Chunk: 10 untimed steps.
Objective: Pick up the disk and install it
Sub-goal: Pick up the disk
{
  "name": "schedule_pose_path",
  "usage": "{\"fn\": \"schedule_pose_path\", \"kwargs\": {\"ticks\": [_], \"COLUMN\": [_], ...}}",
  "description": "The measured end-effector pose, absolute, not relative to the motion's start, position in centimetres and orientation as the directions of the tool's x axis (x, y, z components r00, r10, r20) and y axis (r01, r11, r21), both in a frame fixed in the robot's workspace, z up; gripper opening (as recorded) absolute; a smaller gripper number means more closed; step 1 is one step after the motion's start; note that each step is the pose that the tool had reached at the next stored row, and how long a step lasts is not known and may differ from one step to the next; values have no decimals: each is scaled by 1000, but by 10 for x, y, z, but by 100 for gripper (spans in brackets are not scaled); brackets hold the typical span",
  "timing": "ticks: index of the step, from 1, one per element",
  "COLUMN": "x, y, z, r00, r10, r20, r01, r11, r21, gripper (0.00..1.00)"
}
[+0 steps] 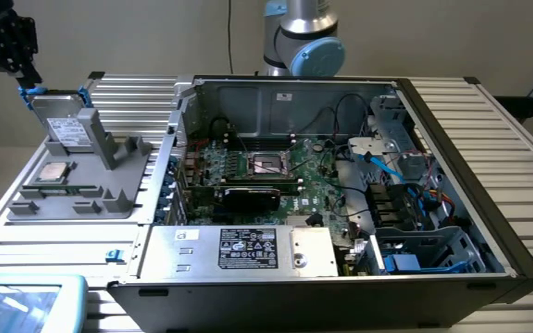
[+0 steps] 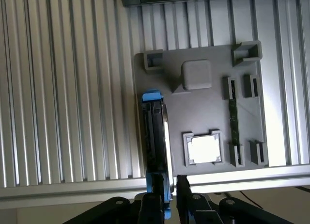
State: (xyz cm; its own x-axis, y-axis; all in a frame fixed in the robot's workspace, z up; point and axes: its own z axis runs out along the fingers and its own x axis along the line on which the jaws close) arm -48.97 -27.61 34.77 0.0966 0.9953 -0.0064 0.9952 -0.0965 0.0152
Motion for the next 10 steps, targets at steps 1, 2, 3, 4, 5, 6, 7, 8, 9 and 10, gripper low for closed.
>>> {"fn": "schedule_pose_path", "kwargs": {"ticks": [1, 2, 3, 4, 5, 6, 7, 8, 9, 10], "x": [-490, -490, -490, -490, -490, -490, -490, -490, -490, -490], "y": [-276, -276, -276, -276, -276, -276, -276, -276, -276, -276], "z": [348, 348, 348, 348, 348, 348, 348, 348, 348, 348], "r00": [97, 97, 97, 97, 97, 97, 97, 97, 97, 97], "r10": [995, 995, 995, 995, 995, 995, 995, 995, 995, 995], "r20": [-6, -6, -6, -6, -6, -6, -6, -6, -6, -6], "r01": [995, 995, 995, 995, 995, 995, 995, 995, 995, 995], "r11": [-97, -97, -97, -97, -97, -97, -97, -97, -97, -97], "r21": [15, 15, 15, 15, 15, 15, 15, 15, 15, 15], "gripper": [25, 25, 25, 27, 27, 33, 39, 39, 45, 45]}}
